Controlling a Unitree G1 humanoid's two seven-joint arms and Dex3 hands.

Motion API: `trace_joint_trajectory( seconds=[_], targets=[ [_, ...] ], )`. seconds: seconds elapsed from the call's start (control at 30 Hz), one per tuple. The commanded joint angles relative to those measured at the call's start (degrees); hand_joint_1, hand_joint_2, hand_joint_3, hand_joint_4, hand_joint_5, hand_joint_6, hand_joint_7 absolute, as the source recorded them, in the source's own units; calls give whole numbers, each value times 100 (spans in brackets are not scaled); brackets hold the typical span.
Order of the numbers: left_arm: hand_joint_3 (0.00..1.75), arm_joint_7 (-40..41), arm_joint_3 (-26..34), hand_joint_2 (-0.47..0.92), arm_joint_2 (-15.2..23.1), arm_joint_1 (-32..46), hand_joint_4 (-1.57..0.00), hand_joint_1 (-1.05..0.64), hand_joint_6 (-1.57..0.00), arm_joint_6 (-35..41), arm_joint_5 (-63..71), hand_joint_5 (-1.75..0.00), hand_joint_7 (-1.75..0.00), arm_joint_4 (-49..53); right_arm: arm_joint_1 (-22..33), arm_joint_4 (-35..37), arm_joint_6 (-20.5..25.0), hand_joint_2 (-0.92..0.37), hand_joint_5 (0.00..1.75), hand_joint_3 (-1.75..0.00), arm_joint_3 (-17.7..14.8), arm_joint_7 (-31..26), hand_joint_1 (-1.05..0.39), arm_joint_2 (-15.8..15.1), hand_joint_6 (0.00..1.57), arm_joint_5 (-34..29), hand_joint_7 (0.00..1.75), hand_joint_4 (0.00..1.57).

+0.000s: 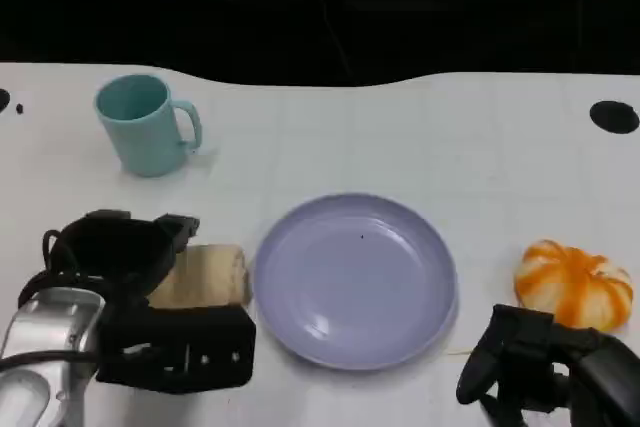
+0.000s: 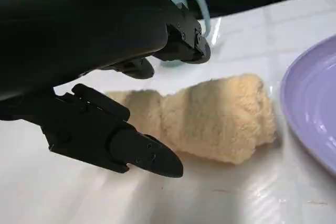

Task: Grasp the towel on the left side of the plate with the left hand and place it into the plate.

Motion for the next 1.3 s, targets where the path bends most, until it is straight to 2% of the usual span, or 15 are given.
trace_joint_trajectory(
  seconds=[0.03, 0.13, 0.2, 0.23, 0.33, 0.4, 0.43, 0.5, 0.57, 0.63, 0.67, 0.77, 0.97, 1.17, 1.3],
  targets=[
    [1, 198, -110, 89, 50, -178, -35, -47, -32, -20, -165, -17, 0, 519, 58, -144, 96, -60, 175, -106, -86, -3, -4, -51, 65, 76, 140, 71],
    [2, 299, -222, 91, 115, -212, -39, -41, -33, -210, -302, -15, -1, 792, 61, -112, 34, -61, 175, -106, -146, 40, -3, -82, 65, 105, 140, 71],
    [7, 379, -231, 92, 207, -218, -55, -35, -35, -461, -487, -20, -1, 956, 66, -81, -31, -60, 175, -106, -170, 61, -4, -108, 65, 95, 140, 71],
    [10, 492, -211, 92, 247, -219, -65, -31, -39, -621, -590, -33, -1, 1050, 68, -69, -60, -60, 174, -106, -178, 68, -5, -121, 65, 85, 139, 71],
    [24, 979, -33, 92, 255, -232, -53, -24, -55, -1036, -1018, -129, -1, 1411, 69, -55, -82, -60, 174, -104, -209, 90, -6, -152, 65, 87, 139, 72],
    [28, 1131, 38, 92, 257, -287, -48, -21, -61, -1234, -1279, -148, -3, 1667, 66, -52, -51, -60, 174, -104, -227, 95, -6, -151, 65, 116, 139, 72],
    [28, 1210, 36, 92, 271, -325, -48, -20, -64, -1319, -1345, -152, -4, 1791, 61, -30, -69, -60, 173, -104, -230, 96, -7, -142, 65, 126, 138, 71],
    [27, 1564, 33, 92, 285, -386, -60, -18, -89, -1536, -1404, -133, -10, 2038, 54, -3, -100, -60, 173, -105, -227, 89, -6, -119, 66, 137, 138, 72],
    [30, 1969, 33, 92, 283, -434, -73, -16, -115, -1725, -1422, -147, -23, 2277, 57, 21, -132, -60, 173, -105, -228, 94, -7, -103, 66, 162, 139, 72],
    [42, 2451, 47, 86, 276, -465, -75, -17, -103, -1914, -1404, -166, -76, 2455, 60, 43, -179, -60, 174, -106, -221, 90, -7, -100, 66, 156, 139, 72],
    [57, 2638, 67, 79, 261, -474, -80, -17, -85, -1981, -1422, -171, -124, 2512, 61, 52, -196, -60, 174, -106, -221, 90, -7, -100, 66, 157, 139, 72],
    [73, 3008, 129, 71, 206, -459, -85, -20, -65, -1880, -1414, -174, -168, 2388, 47, 88, -253, -59, 174, -106, -212, 91, -8, -114, 65, 129, 139, 72],
    [67, 3159, 465, 72, 10, -228, -85, -19, -58, -1085, -1527, -175, -175, 1517, 29, 109, -243, -61, 173, -103, -189, 79, -8, -105, 65, 121, 138, 72],
    [103, 3234, 937, 54, -278, -51, -90, -17, -66, -562, -1918, -175, -175, 800, 39, 79, -241, -61, 171, -101, -181, 66, -9, -116, 66, 84, 138, 73],
    [112, 3271, 861, 48, -231, 35, -93, -17, -69, -737, -1829, -175, -175, 432, 24, 37, -161, -62, 171, -100, -156, 55, -9, -106, 66, 93, 137, 73]
  ],
)
